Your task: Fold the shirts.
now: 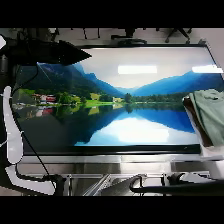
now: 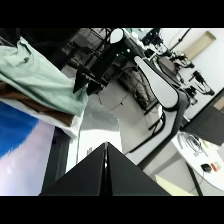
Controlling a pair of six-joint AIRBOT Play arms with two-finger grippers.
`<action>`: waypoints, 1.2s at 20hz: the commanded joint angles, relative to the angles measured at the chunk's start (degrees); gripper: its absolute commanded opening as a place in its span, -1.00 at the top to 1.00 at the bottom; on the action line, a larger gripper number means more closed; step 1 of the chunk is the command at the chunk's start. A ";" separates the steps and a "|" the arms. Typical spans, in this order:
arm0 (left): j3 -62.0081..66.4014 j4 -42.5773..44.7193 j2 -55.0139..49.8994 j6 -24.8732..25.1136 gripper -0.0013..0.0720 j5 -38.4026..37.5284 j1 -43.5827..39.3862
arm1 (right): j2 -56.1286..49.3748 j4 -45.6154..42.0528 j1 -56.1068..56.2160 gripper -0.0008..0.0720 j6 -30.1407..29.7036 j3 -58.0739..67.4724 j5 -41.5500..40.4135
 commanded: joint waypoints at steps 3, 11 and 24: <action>0.00 -0.02 0.02 -0.92 0.93 4.50 1.44 | 4.79 -4.31 16.09 -0.40 2.23 0.87 0.87; -0.02 0.15 1.68 -4.50 0.93 2.21 2.08 | 14.84 -6.36 19.52 -0.40 1.01 0.87 3.50; -45.33 36.09 36.44 -11.96 0.94 14.10 -7.13 | 23.32 13.25 61.42 0.91 -6.86 -20.28 -25.86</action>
